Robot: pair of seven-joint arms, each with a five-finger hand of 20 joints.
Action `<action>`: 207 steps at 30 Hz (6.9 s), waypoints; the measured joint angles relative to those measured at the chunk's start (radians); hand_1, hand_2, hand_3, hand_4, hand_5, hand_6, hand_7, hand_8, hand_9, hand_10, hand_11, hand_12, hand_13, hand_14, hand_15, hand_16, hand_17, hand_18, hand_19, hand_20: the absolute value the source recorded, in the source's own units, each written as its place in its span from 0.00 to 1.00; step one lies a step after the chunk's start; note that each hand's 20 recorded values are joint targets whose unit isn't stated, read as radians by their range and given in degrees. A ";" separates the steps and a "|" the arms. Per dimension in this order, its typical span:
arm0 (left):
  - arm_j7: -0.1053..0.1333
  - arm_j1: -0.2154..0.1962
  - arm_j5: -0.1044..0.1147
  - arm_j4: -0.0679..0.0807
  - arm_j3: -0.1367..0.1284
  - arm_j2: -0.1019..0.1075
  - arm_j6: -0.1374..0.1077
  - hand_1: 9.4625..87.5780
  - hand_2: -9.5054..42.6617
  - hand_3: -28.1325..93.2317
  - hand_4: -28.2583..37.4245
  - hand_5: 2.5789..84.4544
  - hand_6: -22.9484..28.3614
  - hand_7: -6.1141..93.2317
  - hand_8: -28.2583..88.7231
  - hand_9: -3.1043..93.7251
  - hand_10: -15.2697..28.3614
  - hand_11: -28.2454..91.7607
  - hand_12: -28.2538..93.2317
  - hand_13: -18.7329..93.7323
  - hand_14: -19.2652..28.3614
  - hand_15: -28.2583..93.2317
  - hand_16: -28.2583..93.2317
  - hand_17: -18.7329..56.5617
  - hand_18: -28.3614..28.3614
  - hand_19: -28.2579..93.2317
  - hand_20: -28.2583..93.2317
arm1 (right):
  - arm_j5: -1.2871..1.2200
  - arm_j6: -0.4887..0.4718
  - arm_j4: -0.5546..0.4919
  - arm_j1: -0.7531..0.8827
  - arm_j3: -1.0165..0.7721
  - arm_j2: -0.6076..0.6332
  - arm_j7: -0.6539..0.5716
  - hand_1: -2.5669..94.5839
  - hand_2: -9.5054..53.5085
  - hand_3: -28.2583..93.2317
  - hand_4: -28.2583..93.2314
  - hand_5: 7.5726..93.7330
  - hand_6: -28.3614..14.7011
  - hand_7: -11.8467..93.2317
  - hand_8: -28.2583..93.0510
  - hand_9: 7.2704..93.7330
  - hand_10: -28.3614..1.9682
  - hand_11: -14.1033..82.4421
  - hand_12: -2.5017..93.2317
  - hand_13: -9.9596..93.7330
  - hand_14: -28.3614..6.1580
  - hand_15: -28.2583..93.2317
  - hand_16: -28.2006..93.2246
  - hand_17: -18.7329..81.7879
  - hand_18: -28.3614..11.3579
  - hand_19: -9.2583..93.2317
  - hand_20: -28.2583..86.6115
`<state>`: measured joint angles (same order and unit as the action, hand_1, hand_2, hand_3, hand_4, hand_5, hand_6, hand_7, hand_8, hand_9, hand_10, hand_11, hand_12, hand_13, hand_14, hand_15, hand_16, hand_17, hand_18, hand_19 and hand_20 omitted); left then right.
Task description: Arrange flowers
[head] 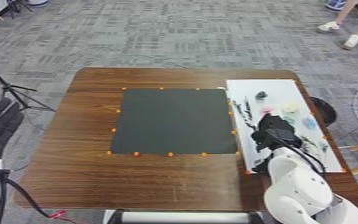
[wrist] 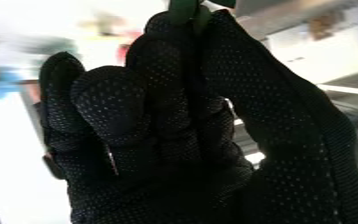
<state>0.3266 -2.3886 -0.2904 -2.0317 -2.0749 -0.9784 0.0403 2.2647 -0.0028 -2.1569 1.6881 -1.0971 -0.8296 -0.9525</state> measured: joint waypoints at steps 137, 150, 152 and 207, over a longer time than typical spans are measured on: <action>0.034 0.029 0.035 0.010 0.056 0.047 -0.102 0.19 0.36 0.85 0.00 0.44 0.58 0.13 0.18 0.35 0.65 0.35 0.32 0.36 0.67 0.37 0.21 0.19 0.68 0.38 0.32 | -0.071 -0.293 0.352 -0.605 0.701 -0.434 0.180 0.41 0.37 0.92 0.12 0.85 0.50 0.25 0.28 0.78 0.38 0.58 0.56 0.77 0.31 0.78 0.56 0.54 0.00 0.89 0.53; 0.026 0.046 0.034 0.015 0.074 0.050 -0.103 0.19 0.36 0.85 0.00 0.44 0.58 0.13 0.18 0.35 0.65 0.35 0.32 0.36 0.67 0.37 0.21 0.19 0.68 0.37 0.32 | -0.095 -0.243 0.378 -0.589 0.678 -0.462 0.188 0.43 0.37 0.91 0.10 0.83 0.51 0.25 0.27 0.77 0.38 0.59 0.55 0.77 0.33 0.78 0.56 0.54 0.00 0.89 0.53; 0.025 0.047 0.034 0.015 0.075 0.050 -0.103 0.19 0.36 0.85 0.00 0.44 0.58 0.13 0.18 0.35 0.65 0.35 0.32 0.36 0.67 0.37 0.21 0.19 0.68 0.37 0.32 | -0.101 -0.243 0.378 -0.587 0.673 -0.464 0.189 0.43 0.37 0.91 0.09 0.83 0.51 0.25 0.27 0.77 0.38 0.59 0.55 0.77 0.33 0.78 0.56 0.54 0.00 0.89 0.53; 0.046 0.279 -0.020 0.048 0.312 0.079 -0.064 0.18 0.39 0.85 0.00 0.44 0.57 0.12 0.18 0.34 0.63 0.35 0.31 0.34 0.59 0.33 0.20 0.23 0.61 0.34 0.31 | 0.060 -0.034 0.016 -0.228 0.020 -0.034 0.058 0.35 0.04 0.85 0.10 0.72 0.46 0.23 0.16 0.71 0.23 0.46 0.30 0.70 0.30 0.75 0.49 0.48 0.00 0.87 0.47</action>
<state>0.3727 -2.1097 -0.3109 -1.9835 -1.7631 -0.8998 -0.0236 2.3248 -0.0368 -2.1406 1.4597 -1.0767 -0.8636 -0.8950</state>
